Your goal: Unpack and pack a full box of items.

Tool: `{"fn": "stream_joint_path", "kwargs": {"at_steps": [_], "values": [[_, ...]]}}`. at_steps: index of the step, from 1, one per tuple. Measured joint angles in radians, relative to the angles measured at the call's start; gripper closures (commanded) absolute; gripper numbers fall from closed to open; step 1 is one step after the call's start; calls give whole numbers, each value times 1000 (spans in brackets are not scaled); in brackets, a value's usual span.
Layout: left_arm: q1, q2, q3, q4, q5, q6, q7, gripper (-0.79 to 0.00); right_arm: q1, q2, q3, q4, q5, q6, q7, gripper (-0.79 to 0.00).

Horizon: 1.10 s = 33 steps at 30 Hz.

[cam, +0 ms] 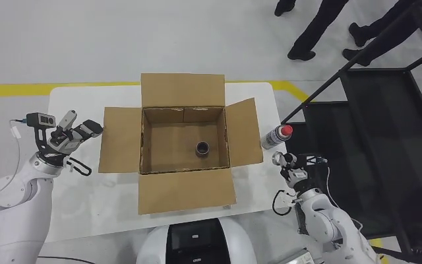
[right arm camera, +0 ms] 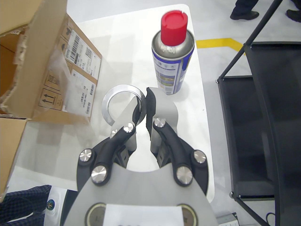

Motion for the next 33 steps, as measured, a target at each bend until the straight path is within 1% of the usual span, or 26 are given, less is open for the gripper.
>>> {"fn": "stream_joint_path", "kwargs": {"at_steps": [5,10,13,17,21,24,27,33], "values": [[0,0,0,0,0,0,0,-785,-60,0,32,-106,-34,-1,-6,0],[0,0,0,0,0,0,0,-785,-71,-2,36,-173,-47,-22,-15,0],[0,0,0,0,0,0,0,-785,-49,-2,20,-208,-62,-34,-3,0],[0,0,0,0,0,0,0,-785,4,-4,-12,-227,-74,-35,23,0],[0,0,0,0,0,0,0,-785,64,-7,-49,-219,-71,-45,52,0],[0,0,0,0,0,0,0,-785,105,-9,-69,-199,-29,-65,61,0],[0,0,0,0,0,0,0,-785,117,-11,-72,-186,33,-79,57,0],[0,0,0,0,0,0,0,-785,116,-11,-71,-187,21,-78,57,0]]}}
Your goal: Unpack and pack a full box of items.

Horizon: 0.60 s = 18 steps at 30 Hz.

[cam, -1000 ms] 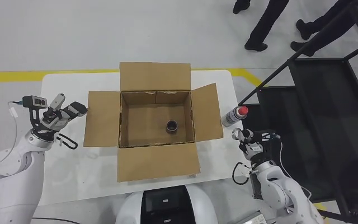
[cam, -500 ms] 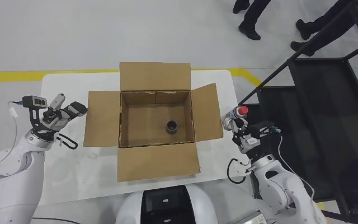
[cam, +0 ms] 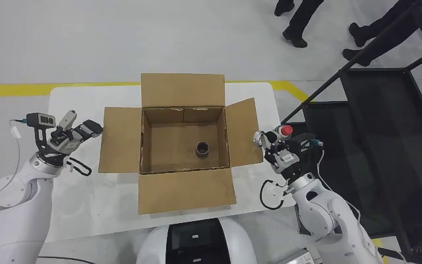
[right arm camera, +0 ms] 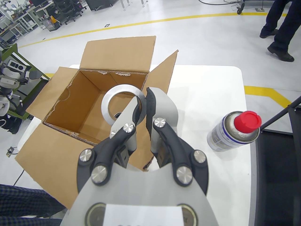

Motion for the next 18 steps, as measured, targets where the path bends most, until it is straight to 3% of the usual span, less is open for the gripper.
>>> {"fn": "stream_joint_path", "kwargs": {"at_steps": [10,18], "values": [[0,0,0,0,0,0,0,-785,28,-2,-21,2,23,2,29,0],[0,0,0,0,0,0,0,-785,328,-17,-228,100,-69,39,237,0]]}}
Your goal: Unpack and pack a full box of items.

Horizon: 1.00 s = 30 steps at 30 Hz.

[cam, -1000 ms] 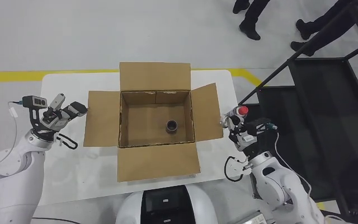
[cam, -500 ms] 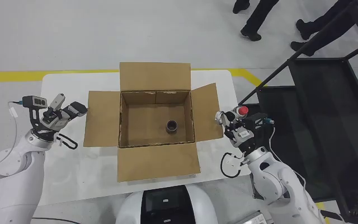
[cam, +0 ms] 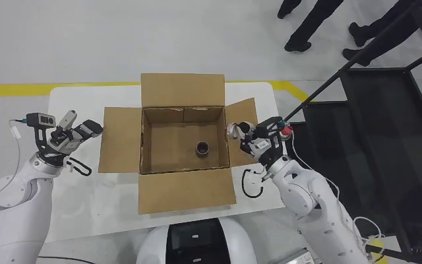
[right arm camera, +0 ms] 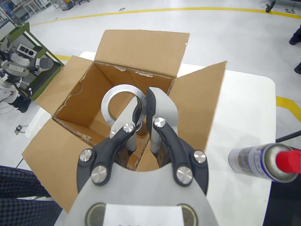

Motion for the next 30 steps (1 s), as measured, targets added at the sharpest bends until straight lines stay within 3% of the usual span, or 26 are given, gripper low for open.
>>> {"fn": "stream_joint_path", "kwargs": {"at_steps": [8,24,25,26,27,30], "values": [[0,0,0,0,0,0,0,-785,284,-42,-245,227,-68,68,99,0],[0,0,0,0,0,0,0,-785,489,-115,-513,464,-201,106,176,0],[0,0,0,0,0,0,0,-785,496,-119,-521,473,-199,102,173,-234],[0,0,0,0,0,0,0,-785,504,-123,-531,484,-196,98,168,-699],[0,0,0,0,0,0,0,-785,508,-127,-536,491,-193,94,162,-785],[0,0,0,0,0,0,0,-785,518,-134,-549,507,-185,66,138,-785]]}}
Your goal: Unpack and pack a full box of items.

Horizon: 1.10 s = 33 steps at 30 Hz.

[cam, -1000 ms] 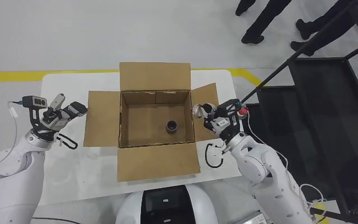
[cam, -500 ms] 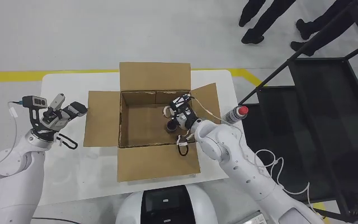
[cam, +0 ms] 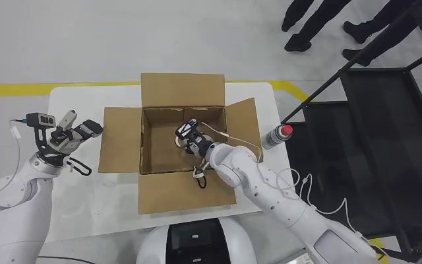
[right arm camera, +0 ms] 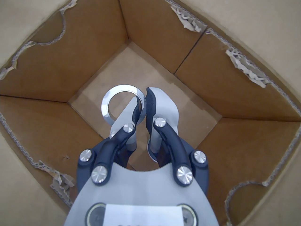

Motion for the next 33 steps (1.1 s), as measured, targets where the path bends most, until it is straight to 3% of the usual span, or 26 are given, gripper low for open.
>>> {"fn": "stream_joint_path", "kwargs": {"at_steps": [10,17,23,29,33], "values": [[0,0,0,0,0,0,0,-785,-81,16,96,-79,81,-108,-118,-785],[0,0,0,0,0,0,0,-785,-289,73,309,-294,62,-245,-252,-785],[0,0,0,0,0,0,0,-785,-497,108,516,-462,10,-265,-358,-785],[0,0,0,0,0,0,0,-785,-673,122,672,-518,7,-247,-512,-785],[0,0,0,0,0,0,0,-785,-704,122,695,-519,14,-249,-553,-785]]}}
